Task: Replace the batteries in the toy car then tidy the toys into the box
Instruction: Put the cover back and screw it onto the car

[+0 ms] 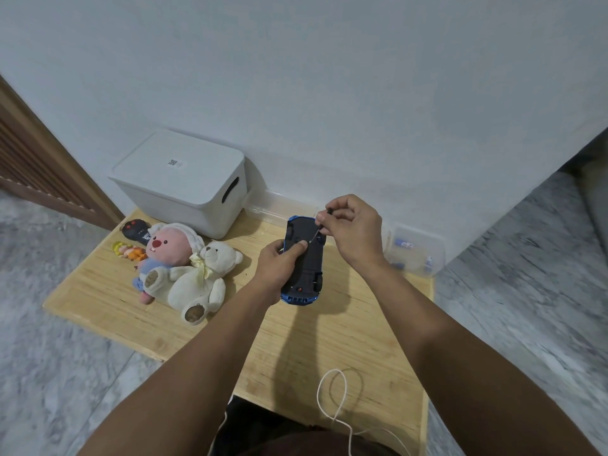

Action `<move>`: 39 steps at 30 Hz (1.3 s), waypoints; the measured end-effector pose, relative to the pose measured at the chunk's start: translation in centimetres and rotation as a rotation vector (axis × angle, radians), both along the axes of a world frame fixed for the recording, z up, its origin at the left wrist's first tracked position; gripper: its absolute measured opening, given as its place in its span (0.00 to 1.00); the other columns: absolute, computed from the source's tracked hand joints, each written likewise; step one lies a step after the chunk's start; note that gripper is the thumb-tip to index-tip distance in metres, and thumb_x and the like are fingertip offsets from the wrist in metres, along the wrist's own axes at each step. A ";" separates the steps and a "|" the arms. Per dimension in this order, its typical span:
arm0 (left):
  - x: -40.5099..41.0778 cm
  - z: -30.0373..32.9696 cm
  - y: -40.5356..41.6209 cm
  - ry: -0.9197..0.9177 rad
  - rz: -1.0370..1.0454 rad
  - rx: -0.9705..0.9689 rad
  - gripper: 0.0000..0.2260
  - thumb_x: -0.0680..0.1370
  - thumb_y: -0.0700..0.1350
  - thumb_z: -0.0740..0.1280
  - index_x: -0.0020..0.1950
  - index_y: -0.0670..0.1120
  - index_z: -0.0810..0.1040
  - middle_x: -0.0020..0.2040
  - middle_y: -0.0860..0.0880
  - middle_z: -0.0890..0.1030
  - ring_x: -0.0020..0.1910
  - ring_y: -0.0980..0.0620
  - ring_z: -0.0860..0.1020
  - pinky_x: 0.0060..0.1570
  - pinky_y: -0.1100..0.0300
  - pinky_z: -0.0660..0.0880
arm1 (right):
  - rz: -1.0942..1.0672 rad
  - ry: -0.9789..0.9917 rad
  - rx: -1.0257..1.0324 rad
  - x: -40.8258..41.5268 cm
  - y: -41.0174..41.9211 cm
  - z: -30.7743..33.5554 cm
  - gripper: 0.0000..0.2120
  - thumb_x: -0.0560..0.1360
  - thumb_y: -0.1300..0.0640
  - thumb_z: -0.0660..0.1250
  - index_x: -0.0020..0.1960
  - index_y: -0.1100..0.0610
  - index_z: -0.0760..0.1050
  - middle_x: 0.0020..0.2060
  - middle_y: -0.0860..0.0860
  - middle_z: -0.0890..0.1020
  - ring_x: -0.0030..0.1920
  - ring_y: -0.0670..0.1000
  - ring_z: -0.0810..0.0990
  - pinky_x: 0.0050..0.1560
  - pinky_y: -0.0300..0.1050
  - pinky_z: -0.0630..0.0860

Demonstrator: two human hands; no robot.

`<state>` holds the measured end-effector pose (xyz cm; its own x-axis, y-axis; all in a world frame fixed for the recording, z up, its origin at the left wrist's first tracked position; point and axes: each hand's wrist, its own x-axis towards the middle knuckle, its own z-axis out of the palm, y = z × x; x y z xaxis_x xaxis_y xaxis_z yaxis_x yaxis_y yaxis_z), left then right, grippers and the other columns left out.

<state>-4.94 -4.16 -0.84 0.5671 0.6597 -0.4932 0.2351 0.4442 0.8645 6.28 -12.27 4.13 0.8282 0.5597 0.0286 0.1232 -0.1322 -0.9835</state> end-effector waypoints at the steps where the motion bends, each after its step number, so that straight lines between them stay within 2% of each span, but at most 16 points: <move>1: -0.1 0.0 0.0 -0.002 0.001 0.002 0.09 0.76 0.46 0.71 0.53 0.43 0.79 0.41 0.44 0.84 0.34 0.48 0.83 0.32 0.56 0.79 | 0.005 0.000 0.001 -0.1 0.0 0.0 0.06 0.71 0.65 0.73 0.43 0.58 0.77 0.36 0.59 0.84 0.38 0.56 0.85 0.42 0.47 0.83; 11: -0.2 0.4 0.0 -0.012 -0.003 0.001 0.11 0.76 0.45 0.71 0.55 0.41 0.79 0.41 0.44 0.83 0.33 0.48 0.83 0.31 0.56 0.79 | 0.000 -0.020 0.017 -0.1 0.2 -0.2 0.07 0.71 0.66 0.73 0.42 0.57 0.76 0.36 0.58 0.83 0.37 0.53 0.84 0.40 0.44 0.83; 16: -0.2 0.5 -0.1 -0.013 -0.001 -0.001 0.09 0.77 0.45 0.70 0.54 0.42 0.79 0.41 0.44 0.83 0.33 0.48 0.82 0.31 0.57 0.79 | -0.001 -0.039 0.006 -0.1 0.1 -0.4 0.08 0.71 0.66 0.73 0.41 0.55 0.76 0.35 0.56 0.83 0.35 0.51 0.83 0.41 0.47 0.83; 20: -0.3 0.5 -0.2 -0.003 -0.009 0.004 0.09 0.77 0.46 0.70 0.53 0.43 0.79 0.41 0.45 0.83 0.34 0.48 0.82 0.32 0.57 0.79 | 0.028 -0.152 -0.055 -0.2 -0.1 -0.4 0.07 0.69 0.62 0.76 0.42 0.58 0.78 0.35 0.51 0.82 0.35 0.49 0.82 0.39 0.42 0.81; 24: -0.4 0.5 -0.3 -0.029 -0.026 0.016 0.07 0.77 0.45 0.69 0.55 0.46 0.80 0.45 0.43 0.83 0.36 0.48 0.83 0.34 0.56 0.79 | 0.065 -0.323 -0.116 -0.1 -0.4 -0.3 0.06 0.72 0.59 0.73 0.42 0.62 0.80 0.35 0.52 0.84 0.36 0.54 0.82 0.39 0.49 0.80; 26: -0.5 0.2 -0.3 -0.057 -0.032 0.002 0.17 0.77 0.44 0.69 0.64 0.56 0.75 0.48 0.46 0.84 0.41 0.47 0.84 0.40 0.52 0.81 | 0.096 -0.407 -0.139 0.0 -0.4 -0.5 0.05 0.74 0.60 0.70 0.45 0.62 0.81 0.36 0.54 0.84 0.37 0.55 0.83 0.40 0.52 0.80; 27: -0.6 0.1 -0.3 -0.069 -0.032 -0.012 0.24 0.77 0.45 0.69 0.69 0.63 0.68 0.50 0.49 0.83 0.45 0.46 0.84 0.45 0.49 0.82 | 0.109 -0.423 -0.144 0.1 -0.4 -0.6 0.04 0.75 0.61 0.69 0.46 0.62 0.81 0.37 0.54 0.85 0.38 0.55 0.83 0.42 0.53 0.80; 28: -0.6 0.0 -0.3 -0.074 -0.035 -0.015 0.29 0.77 0.45 0.69 0.72 0.66 0.63 0.53 0.50 0.82 0.48 0.45 0.83 0.48 0.46 0.81 | 0.115 -0.425 -0.150 0.0 -0.4 -0.6 0.04 0.75 0.62 0.69 0.48 0.62 0.81 0.39 0.54 0.85 0.39 0.54 0.84 0.44 0.54 0.81; 30: -0.6 0.1 -0.4 -0.088 -0.049 0.013 0.31 0.78 0.44 0.68 0.74 0.67 0.60 0.59 0.52 0.80 0.52 0.46 0.82 0.51 0.46 0.81 | 0.121 -0.417 -0.163 0.0 -0.4 -0.5 0.05 0.75 0.62 0.69 0.50 0.61 0.80 0.40 0.51 0.84 0.41 0.49 0.83 0.48 0.52 0.81; 33: -0.6 0.3 -0.6 -0.101 -0.061 0.042 0.29 0.79 0.44 0.66 0.74 0.66 0.61 0.61 0.55 0.78 0.53 0.48 0.82 0.46 0.52 0.82 | 0.152 -0.438 -0.178 0.0 -0.6 -0.3 0.08 0.75 0.62 0.69 0.54 0.57 0.81 0.39 0.49 0.82 0.40 0.44 0.81 0.48 0.44 0.81; 36: -0.6 0.4 -0.6 -0.094 -0.057 0.042 0.28 0.80 0.44 0.66 0.74 0.66 0.62 0.60 0.55 0.78 0.51 0.50 0.82 0.41 0.55 0.81 | 0.180 -0.454 -0.163 0.1 -0.7 -0.2 0.10 0.75 0.63 0.68 0.54 0.57 0.83 0.42 0.51 0.86 0.42 0.47 0.83 0.50 0.43 0.80; 39: -0.6 0.3 -0.6 -0.084 -0.054 0.047 0.27 0.80 0.44 0.66 0.73 0.66 0.63 0.61 0.54 0.78 0.50 0.50 0.82 0.43 0.54 0.82 | 0.184 -0.429 -0.167 0.1 -0.7 0.0 0.11 0.76 0.66 0.66 0.55 0.60 0.83 0.49 0.53 0.86 0.48 0.45 0.83 0.54 0.33 0.77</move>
